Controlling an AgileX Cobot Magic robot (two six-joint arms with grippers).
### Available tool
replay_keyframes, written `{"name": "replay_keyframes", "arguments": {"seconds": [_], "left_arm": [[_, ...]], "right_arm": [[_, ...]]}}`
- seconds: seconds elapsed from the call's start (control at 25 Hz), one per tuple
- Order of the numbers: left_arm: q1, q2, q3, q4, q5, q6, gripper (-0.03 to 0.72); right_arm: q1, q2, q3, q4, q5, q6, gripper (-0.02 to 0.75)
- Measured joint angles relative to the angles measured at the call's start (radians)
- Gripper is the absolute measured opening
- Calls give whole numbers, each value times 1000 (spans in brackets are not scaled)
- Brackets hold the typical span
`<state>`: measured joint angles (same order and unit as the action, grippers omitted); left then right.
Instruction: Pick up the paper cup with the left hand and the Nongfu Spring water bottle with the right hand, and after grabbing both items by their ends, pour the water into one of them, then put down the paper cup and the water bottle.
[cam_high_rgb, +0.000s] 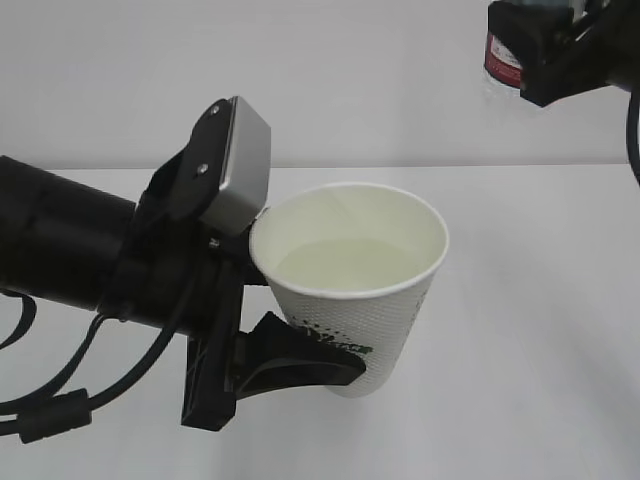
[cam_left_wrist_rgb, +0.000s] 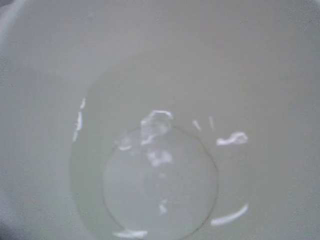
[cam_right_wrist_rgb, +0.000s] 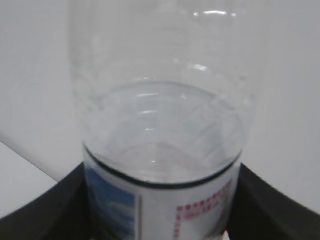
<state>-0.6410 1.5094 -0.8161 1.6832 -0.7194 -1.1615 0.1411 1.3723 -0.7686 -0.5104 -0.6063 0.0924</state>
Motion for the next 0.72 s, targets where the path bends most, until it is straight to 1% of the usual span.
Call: {"name": "replay_keyframes", "arguments": {"seconds": [0.08,0.28,0.44,0.64,0.72], "left_arm": [[0,0,0,-2,0,0,492],[0,0,0,-2,0,0,492],[0,0,0,-2,4,0,492],[0,0,0,-2,5,0,492],[0,0,0,-2,5,0,492]], "right_arm": [[0,20,0,37,0,-17,512],[0,57,26,194,-14,-100,512],[0,88,59,267,-32,-149,512],[0,138,109,374,-107,-178,512],[0,158,127,400,-124,-187,512]]}}
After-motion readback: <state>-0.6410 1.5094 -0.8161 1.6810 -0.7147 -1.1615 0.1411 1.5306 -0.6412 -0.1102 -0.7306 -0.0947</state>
